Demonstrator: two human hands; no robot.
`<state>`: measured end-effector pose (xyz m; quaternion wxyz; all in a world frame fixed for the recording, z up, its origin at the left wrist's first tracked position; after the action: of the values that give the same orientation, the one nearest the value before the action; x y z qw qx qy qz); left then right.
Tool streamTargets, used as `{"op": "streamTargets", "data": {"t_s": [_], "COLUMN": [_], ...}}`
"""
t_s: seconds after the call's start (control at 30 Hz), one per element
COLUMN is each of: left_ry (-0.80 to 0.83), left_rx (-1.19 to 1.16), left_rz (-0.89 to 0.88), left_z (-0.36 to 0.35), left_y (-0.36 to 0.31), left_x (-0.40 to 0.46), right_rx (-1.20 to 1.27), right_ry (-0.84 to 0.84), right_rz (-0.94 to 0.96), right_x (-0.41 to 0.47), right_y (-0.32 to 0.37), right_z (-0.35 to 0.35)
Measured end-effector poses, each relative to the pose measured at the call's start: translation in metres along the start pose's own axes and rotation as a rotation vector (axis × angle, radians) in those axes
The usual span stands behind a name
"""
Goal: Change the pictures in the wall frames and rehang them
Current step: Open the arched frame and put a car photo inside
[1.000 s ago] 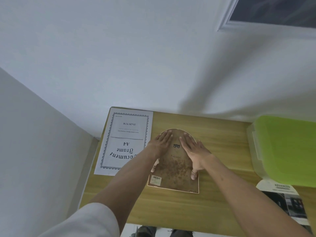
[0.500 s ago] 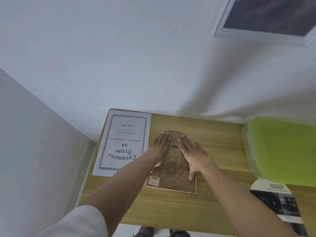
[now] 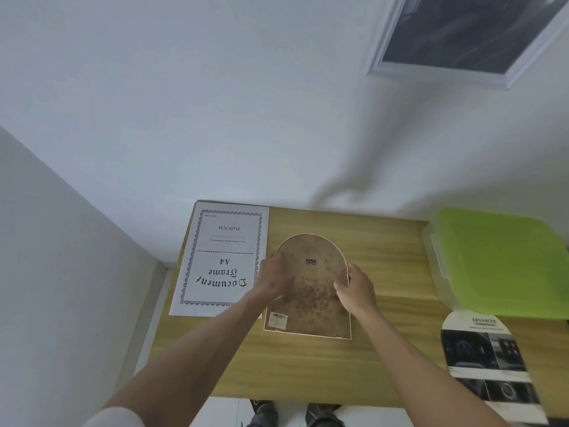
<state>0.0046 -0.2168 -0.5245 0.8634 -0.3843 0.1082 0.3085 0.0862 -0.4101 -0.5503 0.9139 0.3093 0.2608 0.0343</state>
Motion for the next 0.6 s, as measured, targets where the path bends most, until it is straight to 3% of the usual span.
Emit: {"op": "streamTargets", "data": {"t_s": [0.1,0.3,0.43,0.6], "left_ry": [-0.023,-0.137,-0.177,-0.109], "left_rx": [-0.223,-0.564,-0.688,-0.734], "left_rz": [0.118,0.18,0.234,0.202], "left_z": [0.003,0.01,0.015,0.028], "left_y": [-0.001,0.008,0.003,-0.02], "left_x": [-0.004,-0.008,-0.017,-0.032], "right_rx": [0.119,0.282,0.336,0.38], "right_ry": [-0.044,-0.132,-0.145,-0.143], "right_rz": [-0.036,-0.03,0.011,0.086], "right_x": [-0.011,-0.018,-0.026,-0.032], "right_y": [0.013,0.005,0.005,0.012], "right_z": [0.006,0.028,0.047,0.077]}}
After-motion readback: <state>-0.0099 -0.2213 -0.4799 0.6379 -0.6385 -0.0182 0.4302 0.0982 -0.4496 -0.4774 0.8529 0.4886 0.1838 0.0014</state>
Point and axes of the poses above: each hand's wrist, its own x-axis towards the middle knuckle, its own z-axis out of the back of the hand, y = z × x, the point moved 3 cm from there along x, towards the middle knuckle, and after that the axes turned 2 degrees about z, right-handed, at the moved point
